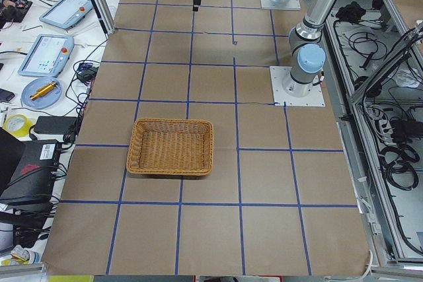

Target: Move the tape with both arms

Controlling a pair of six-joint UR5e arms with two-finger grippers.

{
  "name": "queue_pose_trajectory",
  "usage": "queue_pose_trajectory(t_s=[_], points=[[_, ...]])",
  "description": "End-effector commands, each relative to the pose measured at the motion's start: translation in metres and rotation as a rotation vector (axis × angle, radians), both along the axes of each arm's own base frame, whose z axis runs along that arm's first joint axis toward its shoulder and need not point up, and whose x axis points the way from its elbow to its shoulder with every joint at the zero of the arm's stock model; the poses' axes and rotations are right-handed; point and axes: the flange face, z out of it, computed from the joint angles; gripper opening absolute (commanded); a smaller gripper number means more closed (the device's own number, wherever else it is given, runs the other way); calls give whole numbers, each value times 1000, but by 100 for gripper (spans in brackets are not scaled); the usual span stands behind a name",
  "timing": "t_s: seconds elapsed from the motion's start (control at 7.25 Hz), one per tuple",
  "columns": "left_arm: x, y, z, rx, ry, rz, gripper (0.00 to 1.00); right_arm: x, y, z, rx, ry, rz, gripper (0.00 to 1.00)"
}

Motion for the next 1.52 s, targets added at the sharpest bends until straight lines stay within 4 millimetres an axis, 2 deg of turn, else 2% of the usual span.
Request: queue_pose_trajectory(t_s=[0.0,0.69,0.83,1.1,1.38], points=[[0,0,0,0,-1,-5,100,0,-1,-3,6,0,3,100],[0,0,0,-1,1,4,100,-1,-7,-9,9,1,1,100],[0,0,0,-1,2,2,100,-2,-11,-16,23,-1,0,100],[0,0,0,-1,0,2,100,-2,-11,-15,18,1,-6,100],[0,0,-1,1,2,4,100,-17,-15,-15,15,17,-51,100]])
